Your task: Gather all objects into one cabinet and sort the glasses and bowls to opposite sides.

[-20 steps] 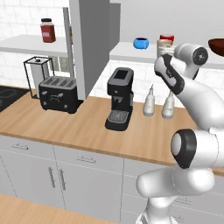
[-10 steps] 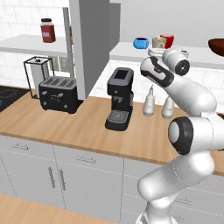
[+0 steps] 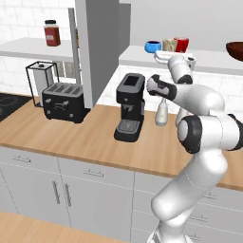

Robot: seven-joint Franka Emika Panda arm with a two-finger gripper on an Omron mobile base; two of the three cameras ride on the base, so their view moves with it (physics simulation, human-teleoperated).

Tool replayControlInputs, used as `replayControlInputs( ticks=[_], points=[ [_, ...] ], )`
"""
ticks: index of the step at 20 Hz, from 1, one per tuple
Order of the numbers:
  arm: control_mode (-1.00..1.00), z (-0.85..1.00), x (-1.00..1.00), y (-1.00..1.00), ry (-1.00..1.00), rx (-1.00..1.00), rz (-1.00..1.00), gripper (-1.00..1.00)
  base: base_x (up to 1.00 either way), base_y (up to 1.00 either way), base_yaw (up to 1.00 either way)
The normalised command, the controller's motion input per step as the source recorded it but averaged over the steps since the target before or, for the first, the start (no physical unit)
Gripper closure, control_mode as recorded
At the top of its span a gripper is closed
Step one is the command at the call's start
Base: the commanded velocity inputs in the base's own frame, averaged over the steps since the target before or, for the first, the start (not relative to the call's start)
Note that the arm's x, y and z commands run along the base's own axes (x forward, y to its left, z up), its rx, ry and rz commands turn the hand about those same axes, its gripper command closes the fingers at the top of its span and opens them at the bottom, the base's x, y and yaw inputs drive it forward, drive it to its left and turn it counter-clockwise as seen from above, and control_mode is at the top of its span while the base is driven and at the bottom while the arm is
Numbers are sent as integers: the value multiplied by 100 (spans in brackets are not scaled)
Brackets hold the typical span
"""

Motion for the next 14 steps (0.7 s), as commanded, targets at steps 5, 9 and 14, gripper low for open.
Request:
replayControlInputs(
  ticks=[5,9,14],
  points=[
    [-100,-2,-8,-24,-18,0,0,-100,0,0,0],
    [-100,-26,-96,-39,-6,0,0,-100,0,0,0],
    [-100,-92,-100,-5,-1,0,0,-100,0,0,0]
  ],
)
